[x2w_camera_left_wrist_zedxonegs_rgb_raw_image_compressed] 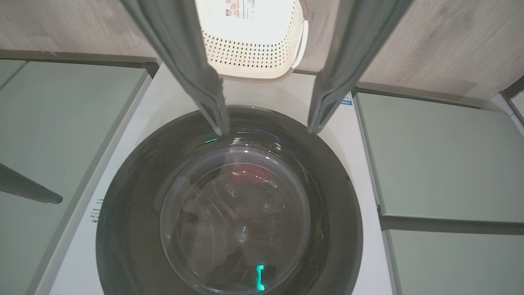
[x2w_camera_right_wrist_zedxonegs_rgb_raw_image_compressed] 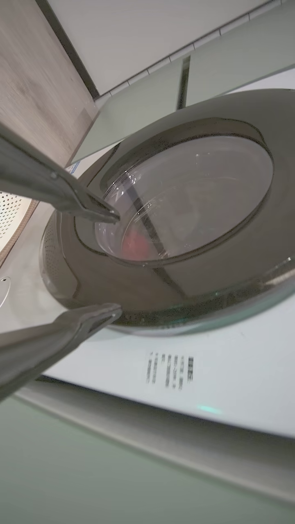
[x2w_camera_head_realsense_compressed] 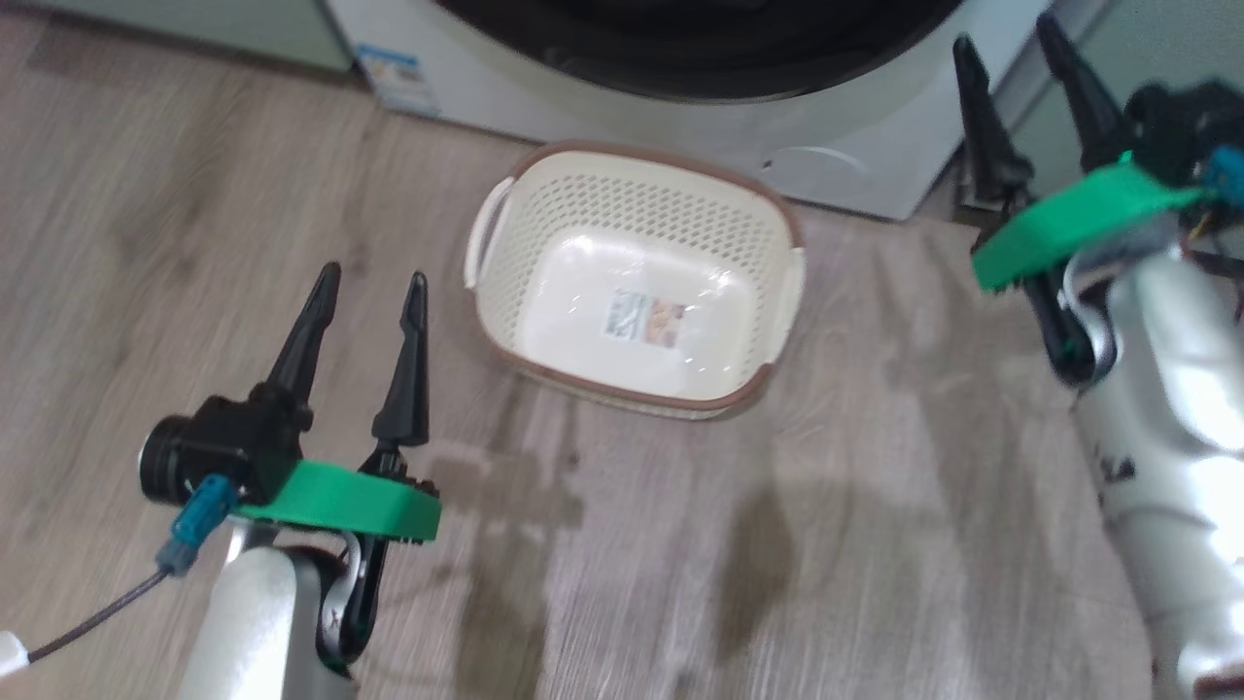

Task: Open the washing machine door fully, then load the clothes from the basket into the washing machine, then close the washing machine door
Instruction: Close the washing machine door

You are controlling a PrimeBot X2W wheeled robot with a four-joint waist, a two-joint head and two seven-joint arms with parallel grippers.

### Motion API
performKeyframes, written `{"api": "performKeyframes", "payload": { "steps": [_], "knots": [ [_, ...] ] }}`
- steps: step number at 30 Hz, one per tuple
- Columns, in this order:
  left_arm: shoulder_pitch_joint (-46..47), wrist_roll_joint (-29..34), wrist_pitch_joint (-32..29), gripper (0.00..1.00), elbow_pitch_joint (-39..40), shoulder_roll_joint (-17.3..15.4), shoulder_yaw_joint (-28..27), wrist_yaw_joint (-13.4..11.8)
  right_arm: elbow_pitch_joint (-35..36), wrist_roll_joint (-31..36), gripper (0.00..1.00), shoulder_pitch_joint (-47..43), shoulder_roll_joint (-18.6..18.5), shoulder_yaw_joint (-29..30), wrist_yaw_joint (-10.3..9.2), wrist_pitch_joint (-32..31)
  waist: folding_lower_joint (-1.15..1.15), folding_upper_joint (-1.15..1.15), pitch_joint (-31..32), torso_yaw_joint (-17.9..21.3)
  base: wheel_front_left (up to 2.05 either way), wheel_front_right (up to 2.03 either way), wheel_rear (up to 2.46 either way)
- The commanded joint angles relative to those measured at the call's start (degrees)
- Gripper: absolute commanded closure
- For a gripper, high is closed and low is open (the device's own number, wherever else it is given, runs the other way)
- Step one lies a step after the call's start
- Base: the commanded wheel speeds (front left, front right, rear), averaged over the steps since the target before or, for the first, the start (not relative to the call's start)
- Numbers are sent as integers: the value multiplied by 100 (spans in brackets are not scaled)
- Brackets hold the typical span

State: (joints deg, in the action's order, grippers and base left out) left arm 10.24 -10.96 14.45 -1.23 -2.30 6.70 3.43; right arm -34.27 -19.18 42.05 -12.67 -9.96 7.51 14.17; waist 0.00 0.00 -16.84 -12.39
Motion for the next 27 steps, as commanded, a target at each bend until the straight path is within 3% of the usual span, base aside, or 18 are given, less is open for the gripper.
{"api": "performKeyframes", "payload": {
  "steps": [1, 8, 16, 27],
  "knots": [
    [-16, 61, 55, 0, 131, -114, -224, 42, 405, 80, 0, -253, 162, 55, -2, 63, 0, 0, 267, 328, 0, 0, 0],
    [-184, 122, 55, 0, -3, -179, -188, 118, 1359, 491, 0, -1598, 607, 743, -2, 77, 0, 0, 568, 863, 0, 0, 0],
    [-374, 174, 55, 0, -68, -240, -214, 65, 2312, 876, 0, -2787, 918, 1127, -2, -41, 0, 0, 839, 1336, 0, 0, 0],
    [-771, 165, 55, 0, -52, -260, -211, 0, 3127, 700, 0, -3884, 977, 1253, -2, -258, 0, 0, 1256, 1490, 0, 0, 0]
  ]
}}
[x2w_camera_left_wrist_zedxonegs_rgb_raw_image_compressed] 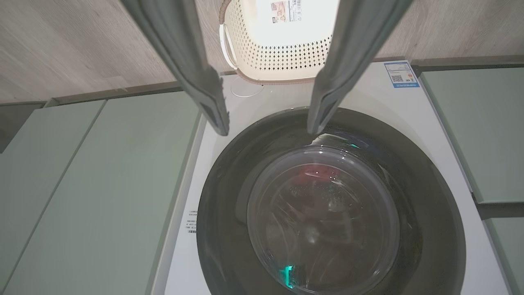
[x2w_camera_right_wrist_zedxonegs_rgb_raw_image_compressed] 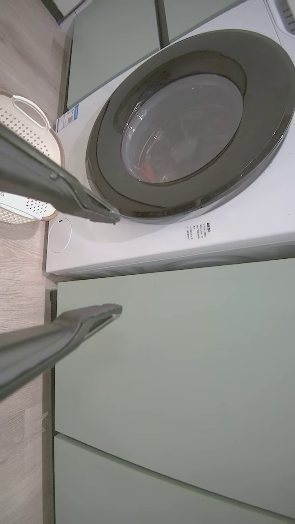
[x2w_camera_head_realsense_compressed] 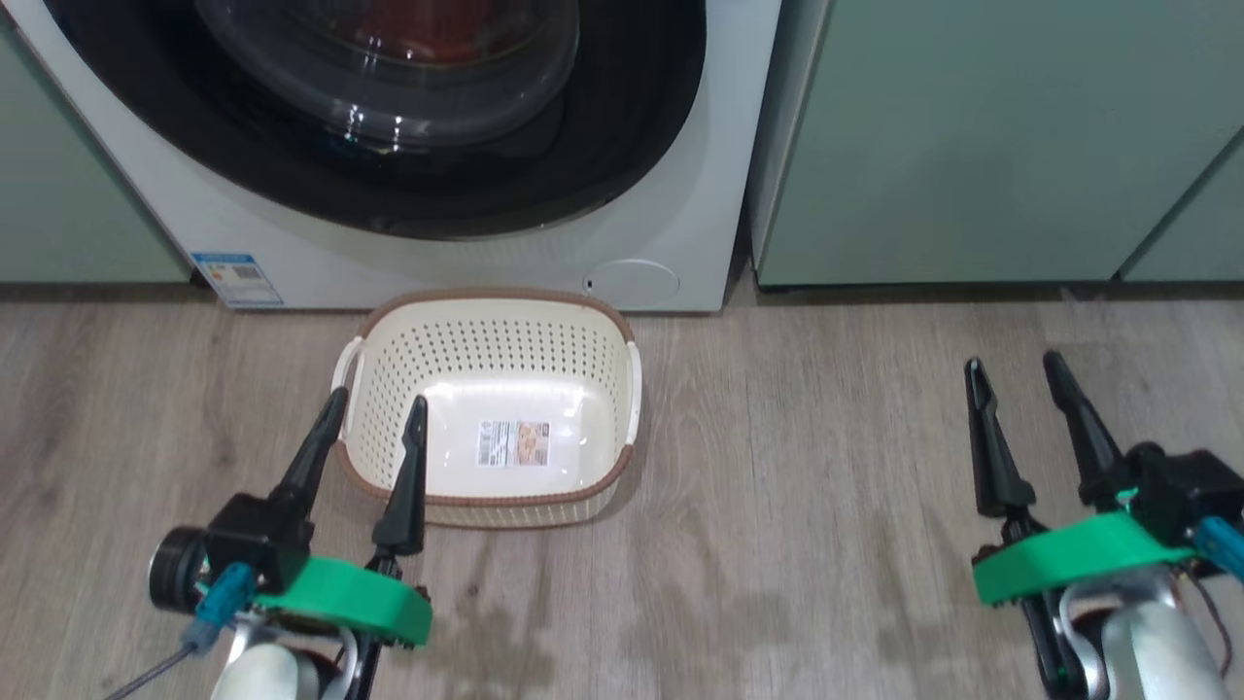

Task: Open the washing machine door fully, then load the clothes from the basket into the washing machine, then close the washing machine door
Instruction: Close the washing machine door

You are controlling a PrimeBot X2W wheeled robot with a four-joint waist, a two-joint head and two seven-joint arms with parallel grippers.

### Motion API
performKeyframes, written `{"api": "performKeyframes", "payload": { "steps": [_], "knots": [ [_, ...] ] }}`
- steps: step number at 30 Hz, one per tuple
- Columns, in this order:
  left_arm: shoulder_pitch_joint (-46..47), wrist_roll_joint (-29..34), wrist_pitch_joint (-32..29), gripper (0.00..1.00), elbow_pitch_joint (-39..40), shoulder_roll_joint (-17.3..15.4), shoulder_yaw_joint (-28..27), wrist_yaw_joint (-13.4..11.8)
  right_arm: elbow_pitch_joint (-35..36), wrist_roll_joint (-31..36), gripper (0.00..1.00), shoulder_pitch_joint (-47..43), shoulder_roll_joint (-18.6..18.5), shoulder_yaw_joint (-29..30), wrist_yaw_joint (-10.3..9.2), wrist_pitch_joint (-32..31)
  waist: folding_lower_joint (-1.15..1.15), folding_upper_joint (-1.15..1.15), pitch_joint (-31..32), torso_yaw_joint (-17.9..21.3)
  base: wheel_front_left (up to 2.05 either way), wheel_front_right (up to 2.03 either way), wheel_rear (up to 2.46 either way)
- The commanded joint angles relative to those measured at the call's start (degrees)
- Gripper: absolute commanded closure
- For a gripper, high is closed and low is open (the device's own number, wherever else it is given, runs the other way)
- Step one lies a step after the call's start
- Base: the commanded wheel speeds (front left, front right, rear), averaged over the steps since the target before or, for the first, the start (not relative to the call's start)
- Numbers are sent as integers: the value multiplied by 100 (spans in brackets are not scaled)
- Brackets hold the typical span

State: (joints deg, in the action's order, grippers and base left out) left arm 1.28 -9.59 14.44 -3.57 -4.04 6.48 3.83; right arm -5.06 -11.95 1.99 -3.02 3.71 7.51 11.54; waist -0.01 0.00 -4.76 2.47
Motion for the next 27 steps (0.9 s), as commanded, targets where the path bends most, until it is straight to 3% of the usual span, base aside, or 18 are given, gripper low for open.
{"api": "performKeyframes", "payload": {
  "steps": [1, 27],
  "knots": [
    [88, 28, 56, 0, 183, -85, -184, -51, 252, -26, 0, 44, 12, -106, -2, -29, 1, 0, 90, 0, 0, 0, 0],
    [-115, -108, -1, 0, 186, -124, -61, -157, 679, -149, 0, -479, 13, 46, -2, -323, 1, 0, 277, -45, 0, 0, 0]
  ]
}}
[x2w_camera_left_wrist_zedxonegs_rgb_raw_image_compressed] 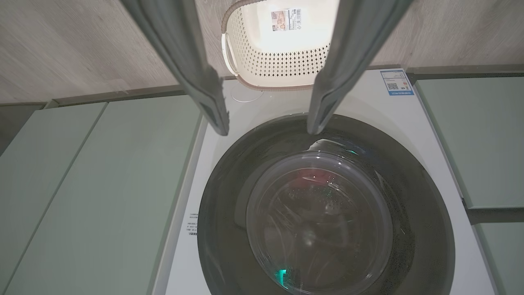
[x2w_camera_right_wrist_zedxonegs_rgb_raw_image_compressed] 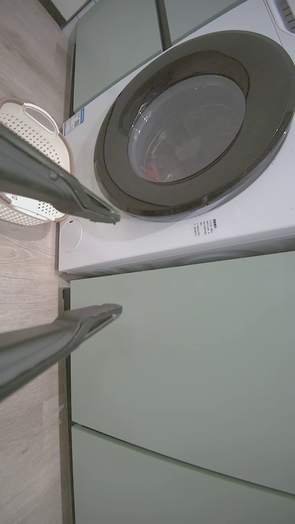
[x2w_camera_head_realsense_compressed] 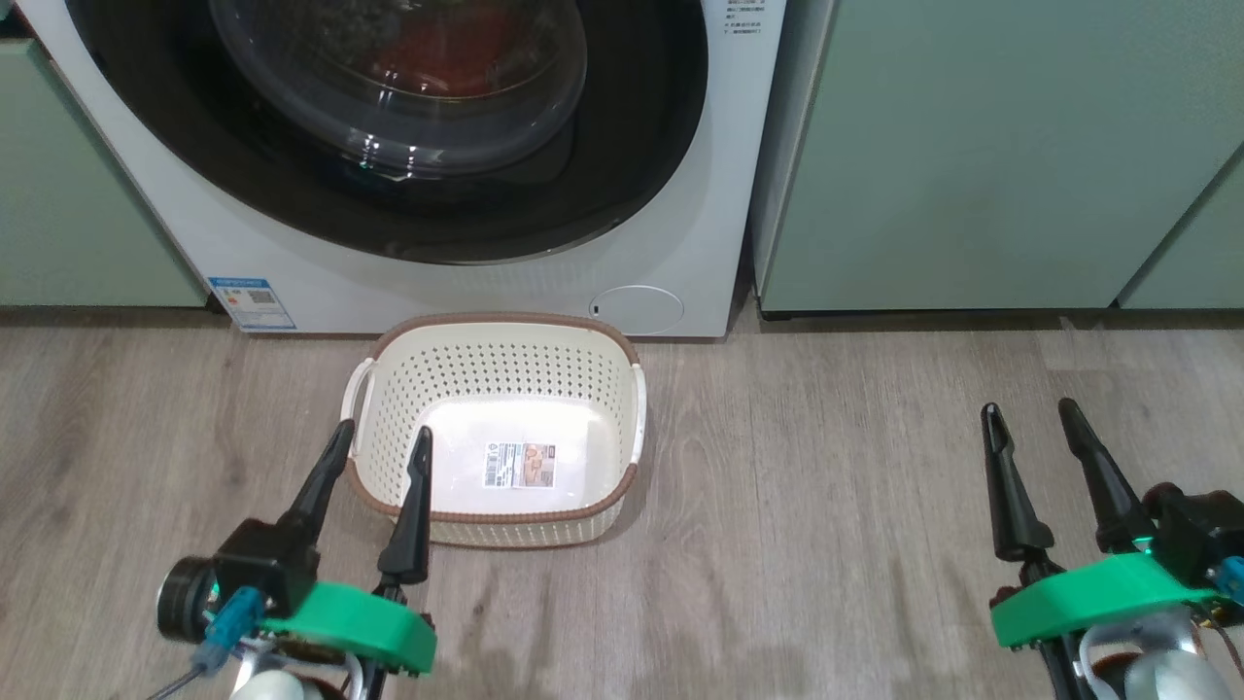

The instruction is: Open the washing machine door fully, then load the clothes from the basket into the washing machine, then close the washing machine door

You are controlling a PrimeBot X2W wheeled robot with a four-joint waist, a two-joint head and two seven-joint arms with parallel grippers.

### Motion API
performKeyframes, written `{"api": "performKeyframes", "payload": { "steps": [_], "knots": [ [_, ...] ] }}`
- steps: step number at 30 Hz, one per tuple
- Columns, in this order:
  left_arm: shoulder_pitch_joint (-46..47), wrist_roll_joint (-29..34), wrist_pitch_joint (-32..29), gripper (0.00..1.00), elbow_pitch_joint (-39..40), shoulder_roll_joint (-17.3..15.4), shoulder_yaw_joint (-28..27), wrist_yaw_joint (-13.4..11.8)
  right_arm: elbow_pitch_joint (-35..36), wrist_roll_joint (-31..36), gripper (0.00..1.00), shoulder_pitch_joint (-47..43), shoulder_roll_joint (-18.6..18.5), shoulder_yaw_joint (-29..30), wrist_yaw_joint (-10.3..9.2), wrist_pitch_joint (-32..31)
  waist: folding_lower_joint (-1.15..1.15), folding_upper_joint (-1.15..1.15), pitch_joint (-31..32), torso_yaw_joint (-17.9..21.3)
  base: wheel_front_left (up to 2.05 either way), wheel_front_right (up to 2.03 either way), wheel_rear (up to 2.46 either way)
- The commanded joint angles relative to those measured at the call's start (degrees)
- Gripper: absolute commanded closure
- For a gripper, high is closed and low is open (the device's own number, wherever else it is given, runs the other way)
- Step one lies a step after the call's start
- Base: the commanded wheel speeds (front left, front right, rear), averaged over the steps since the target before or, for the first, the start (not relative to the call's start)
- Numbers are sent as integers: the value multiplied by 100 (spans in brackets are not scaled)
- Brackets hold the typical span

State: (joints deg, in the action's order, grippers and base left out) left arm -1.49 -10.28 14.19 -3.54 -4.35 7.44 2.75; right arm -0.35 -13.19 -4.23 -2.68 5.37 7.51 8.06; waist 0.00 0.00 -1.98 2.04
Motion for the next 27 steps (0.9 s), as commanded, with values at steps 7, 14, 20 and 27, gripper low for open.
{"api": "performKeyframes", "payload": {
  "steps": [7, 14, 20, 27],
  "knots": [
    [172, -70, 16, 0, 185, -116, -140, -78, 196, -36, 0, 166, -21, -123, -2, 50, 0, 0, -23, -10, 0, 0, 0],
    [197, -96, 14, 0, 177, -137, -121, -92, 187, -57, 0, 190, -20, -113, -2, 93, 0, 0, -43, -12, 0, 0, 0],
    [206, -119, 17, 0, 175, -155, -103, -109, 174, -70, 0, 196, -20, -121, -2, 129, 0, 0, -54, -3, 0, 0, 0],
    [-11, -233, -31, 100, -180, -55, 53, -83, -181, -191, 100, -5, 4, -32, 0, 90, 0, 0, -48, -6, 0, 0, 0]
  ]
}}
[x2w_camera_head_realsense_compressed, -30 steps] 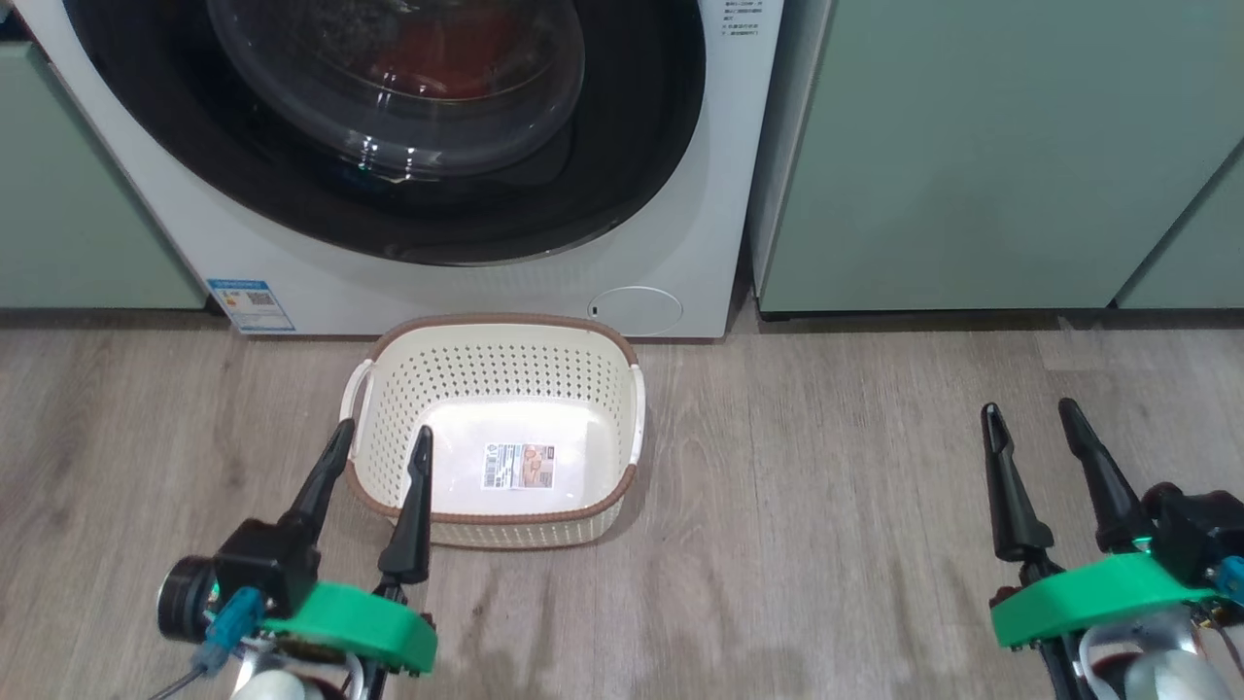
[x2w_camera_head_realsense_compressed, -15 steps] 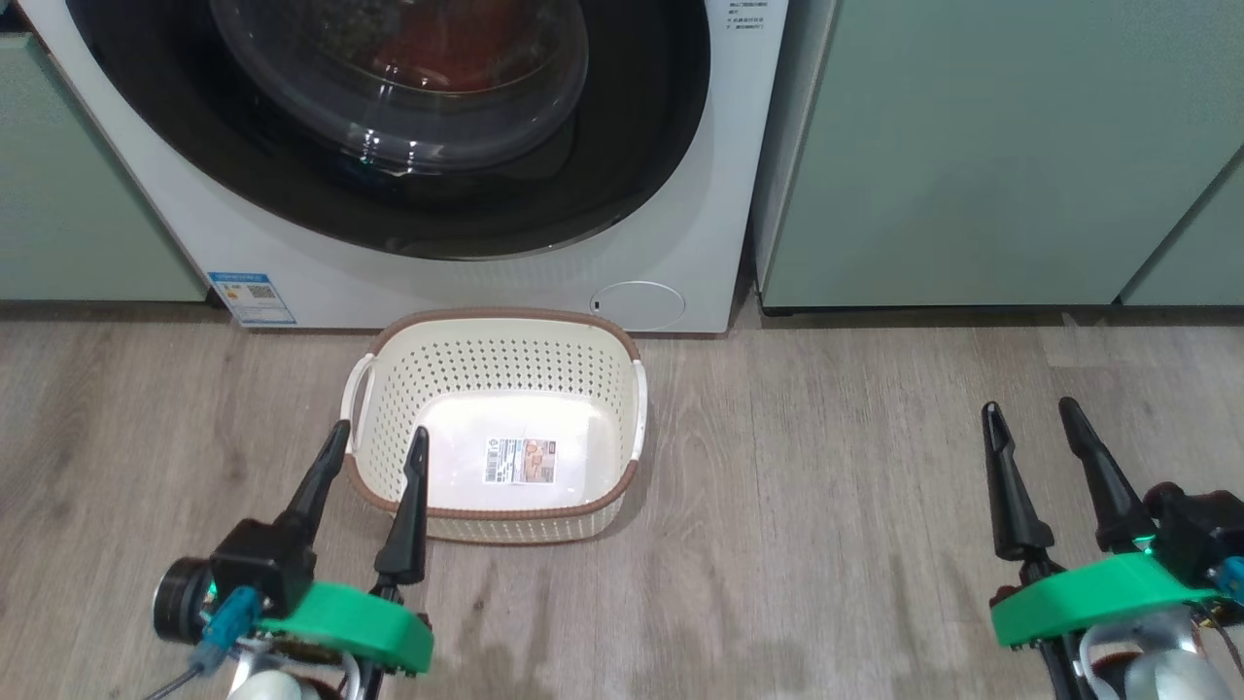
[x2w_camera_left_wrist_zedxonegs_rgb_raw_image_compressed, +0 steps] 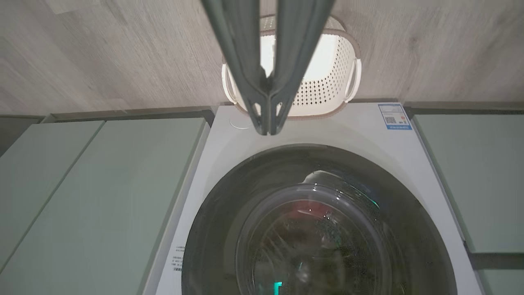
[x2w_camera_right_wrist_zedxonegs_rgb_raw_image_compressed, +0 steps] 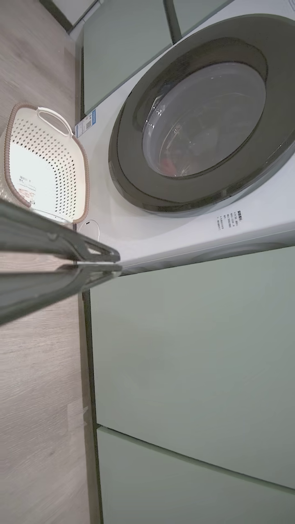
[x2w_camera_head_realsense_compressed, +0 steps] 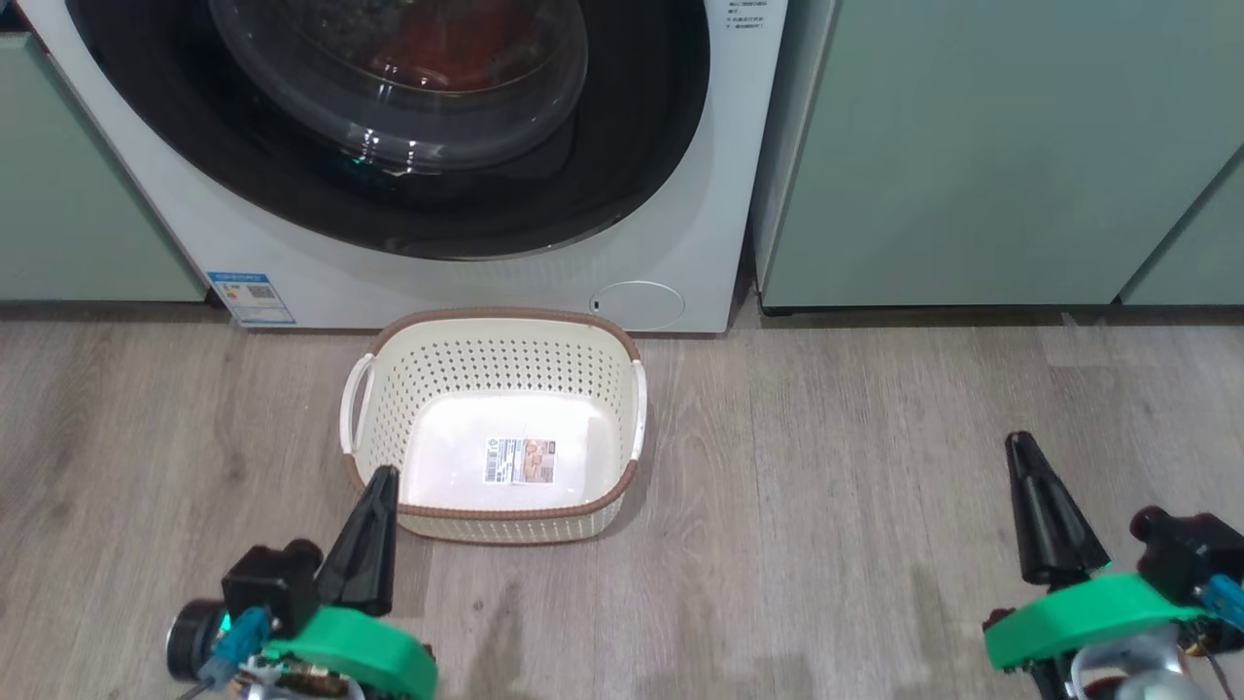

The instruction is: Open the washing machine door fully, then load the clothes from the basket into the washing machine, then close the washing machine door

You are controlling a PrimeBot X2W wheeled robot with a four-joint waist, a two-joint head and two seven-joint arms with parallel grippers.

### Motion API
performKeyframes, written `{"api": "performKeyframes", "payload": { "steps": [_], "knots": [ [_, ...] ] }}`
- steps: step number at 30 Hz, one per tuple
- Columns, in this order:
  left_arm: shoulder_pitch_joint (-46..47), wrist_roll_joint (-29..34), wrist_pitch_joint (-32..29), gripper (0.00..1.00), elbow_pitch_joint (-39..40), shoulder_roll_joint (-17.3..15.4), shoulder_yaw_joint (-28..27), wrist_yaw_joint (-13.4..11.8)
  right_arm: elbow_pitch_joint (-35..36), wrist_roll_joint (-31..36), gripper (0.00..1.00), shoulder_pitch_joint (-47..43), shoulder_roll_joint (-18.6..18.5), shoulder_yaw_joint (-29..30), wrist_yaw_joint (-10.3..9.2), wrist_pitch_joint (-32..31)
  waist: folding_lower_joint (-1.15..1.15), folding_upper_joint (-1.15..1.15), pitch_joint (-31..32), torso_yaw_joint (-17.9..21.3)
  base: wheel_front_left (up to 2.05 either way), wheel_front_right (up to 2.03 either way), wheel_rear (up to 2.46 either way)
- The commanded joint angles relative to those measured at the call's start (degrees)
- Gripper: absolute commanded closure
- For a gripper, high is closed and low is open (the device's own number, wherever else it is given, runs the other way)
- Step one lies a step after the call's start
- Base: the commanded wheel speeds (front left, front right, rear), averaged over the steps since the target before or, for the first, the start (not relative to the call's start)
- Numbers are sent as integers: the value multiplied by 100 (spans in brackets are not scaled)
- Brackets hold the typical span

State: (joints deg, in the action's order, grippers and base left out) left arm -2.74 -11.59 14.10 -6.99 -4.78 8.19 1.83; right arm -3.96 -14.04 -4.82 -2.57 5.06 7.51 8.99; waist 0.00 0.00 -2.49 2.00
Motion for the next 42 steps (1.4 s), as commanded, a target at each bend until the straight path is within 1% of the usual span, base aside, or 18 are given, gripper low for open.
{"api": "performKeyframes", "payload": {
  "steps": [1, 14, 42],
  "knots": [
    [120, -173, -39, 100, 159, -10, -32, 14, 173, -176, 100, 62, -10, -3, 0, -14, 0, 0, 4, -3, 0, 0, 0],
    [215, -1105, -261, 100, 47, -5, -182, 78, 27, -1108, 100, 189, -55, -31, 0, -158, 0, 0, 30, -26, 0, 0, 0],
    [382, -2870, -690, 100, -140, 24, -478, 200, -228, -2848, 100, 412, -102, -59, -1, -448, 0, 0, 80, -70, 0, 0, 0]
  ]
}}
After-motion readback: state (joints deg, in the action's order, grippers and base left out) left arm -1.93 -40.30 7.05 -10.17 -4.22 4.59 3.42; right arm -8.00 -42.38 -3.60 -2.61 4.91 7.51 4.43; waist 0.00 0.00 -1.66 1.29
